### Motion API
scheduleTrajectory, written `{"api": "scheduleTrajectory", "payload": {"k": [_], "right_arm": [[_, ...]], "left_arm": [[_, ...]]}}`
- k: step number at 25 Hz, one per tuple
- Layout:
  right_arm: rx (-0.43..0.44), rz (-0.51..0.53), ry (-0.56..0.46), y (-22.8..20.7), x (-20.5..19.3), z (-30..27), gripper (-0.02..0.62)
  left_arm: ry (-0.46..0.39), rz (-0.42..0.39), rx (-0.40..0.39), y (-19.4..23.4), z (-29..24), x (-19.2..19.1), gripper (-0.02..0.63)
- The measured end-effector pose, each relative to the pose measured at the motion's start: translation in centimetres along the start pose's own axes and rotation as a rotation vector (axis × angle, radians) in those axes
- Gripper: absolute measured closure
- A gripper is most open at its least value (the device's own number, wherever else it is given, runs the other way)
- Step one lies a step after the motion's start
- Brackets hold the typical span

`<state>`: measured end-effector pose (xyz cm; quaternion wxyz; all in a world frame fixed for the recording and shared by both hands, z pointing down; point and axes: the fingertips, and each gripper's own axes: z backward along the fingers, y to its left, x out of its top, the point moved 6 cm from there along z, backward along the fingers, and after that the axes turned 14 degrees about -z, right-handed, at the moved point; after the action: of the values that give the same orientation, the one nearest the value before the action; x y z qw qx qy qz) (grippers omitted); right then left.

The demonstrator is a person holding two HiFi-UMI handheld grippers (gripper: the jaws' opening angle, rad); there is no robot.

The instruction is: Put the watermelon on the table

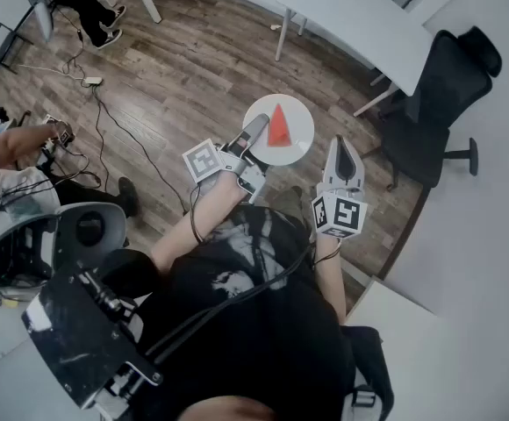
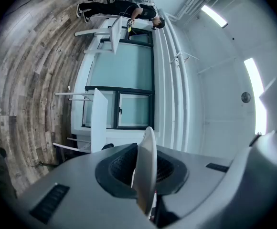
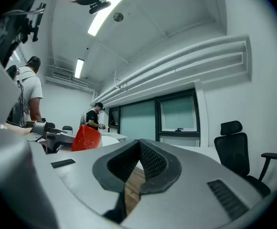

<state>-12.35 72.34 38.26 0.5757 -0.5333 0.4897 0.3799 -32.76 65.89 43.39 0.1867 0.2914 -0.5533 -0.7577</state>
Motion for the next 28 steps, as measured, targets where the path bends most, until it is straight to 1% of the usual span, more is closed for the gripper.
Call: {"api": "scheduleTrajectory", "payload": {"k": [2,4,6,7,8,10,15,17,19,22,24,28], "right_arm": [[0.003,-0.026,0.011,0.0,-0.4,0.5,0.584],[0.047,-0.026,0.033,1.1,-0.9,0.8,0.584],[0.118,0.025,0.060,3.2,-1.4,0.9,0.584],[0.137,0.050,0.070,4.1,-1.6,1.0,0.584],[0.139,0.061,0.076,4.6,-1.6,1.1,0.584],[0.117,0.055,0.081,4.3,-1.5,1.3,0.584],[0.023,0.008,0.076,0.9,-1.5,2.5,0.584],[0.022,-0.023,0.070,0.1,-1.8,2.8,0.584],[0.012,-0.045,0.078,-1.2,-1.7,1.8,0.584],[-0.002,-0.057,0.118,-5.1,-1.1,-2.2,0.584],[0.007,-0.077,0.141,-7.8,-0.9,-4.6,0.584],[0.047,-0.088,0.165,-11.7,0.2,-8.2,0.584]], "left_arm": [[0.010,0.007,0.004,0.0,0.2,-0.5,0.578],[0.015,0.017,0.005,0.1,0.3,-0.8,0.578],[0.016,0.038,0.001,0.2,0.2,-1.1,0.578],[0.018,0.048,-0.001,0.3,0.2,-1.2,0.578],[0.022,0.055,-0.002,0.4,0.1,-1.2,0.578],[0.036,0.063,-0.006,0.5,-0.5,-1.5,0.578],[0.060,0.081,-0.002,1.3,-0.8,-3.0,0.578],[0.062,0.091,0.007,1.6,-0.6,-3.1,0.578],[0.062,0.094,0.022,2.3,-1.6,-2.7,0.578],[0.059,0.086,0.058,3.9,-6.1,-1.6,0.578],[0.061,0.067,0.076,4.5,-9.1,-1.0,0.578],[0.084,0.011,0.071,4.6,-14.6,-0.9,0.578]]}}
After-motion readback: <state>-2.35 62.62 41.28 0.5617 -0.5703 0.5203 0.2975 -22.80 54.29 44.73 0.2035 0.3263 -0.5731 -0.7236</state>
